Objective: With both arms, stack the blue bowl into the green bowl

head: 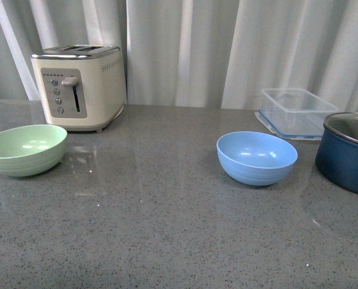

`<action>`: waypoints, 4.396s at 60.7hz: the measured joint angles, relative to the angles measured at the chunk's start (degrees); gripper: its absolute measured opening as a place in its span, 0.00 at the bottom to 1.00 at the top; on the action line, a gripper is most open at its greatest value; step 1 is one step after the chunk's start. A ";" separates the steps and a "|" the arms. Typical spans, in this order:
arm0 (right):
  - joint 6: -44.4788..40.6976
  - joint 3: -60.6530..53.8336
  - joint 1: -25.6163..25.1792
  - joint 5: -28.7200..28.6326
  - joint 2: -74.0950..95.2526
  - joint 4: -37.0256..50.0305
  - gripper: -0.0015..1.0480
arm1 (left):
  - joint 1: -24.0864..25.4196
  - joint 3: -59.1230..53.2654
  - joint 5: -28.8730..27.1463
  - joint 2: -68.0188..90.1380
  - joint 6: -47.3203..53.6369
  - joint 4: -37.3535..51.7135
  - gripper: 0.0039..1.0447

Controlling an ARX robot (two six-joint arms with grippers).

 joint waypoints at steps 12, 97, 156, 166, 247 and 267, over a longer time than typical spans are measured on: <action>0.00 0.00 0.00 0.00 0.00 0.00 0.90 | 0.00 0.00 0.00 0.00 0.00 0.00 0.94; 0.00 0.00 0.00 0.02 0.00 0.00 0.90 | 14.75 52.78 5.11 69.85 -16.66 -9.97 0.94; 0.00 0.00 0.00 0.00 0.00 0.00 0.90 | 8.13 92.17 -2.08 110.88 -18.01 -29.42 0.94; 0.00 0.00 0.00 0.00 0.00 0.00 0.90 | 7.76 94.75 -2.86 114.25 -18.01 -30.51 0.94; 0.00 0.00 0.00 0.00 0.00 0.00 0.90 | -9.29 102.60 2.64 113.09 -14.69 -37.00 0.03; 0.00 0.00 0.00 0.00 0.00 0.00 0.90 | -11.54 105.33 2.16 121.63 -16.28 -37.11 0.03</action>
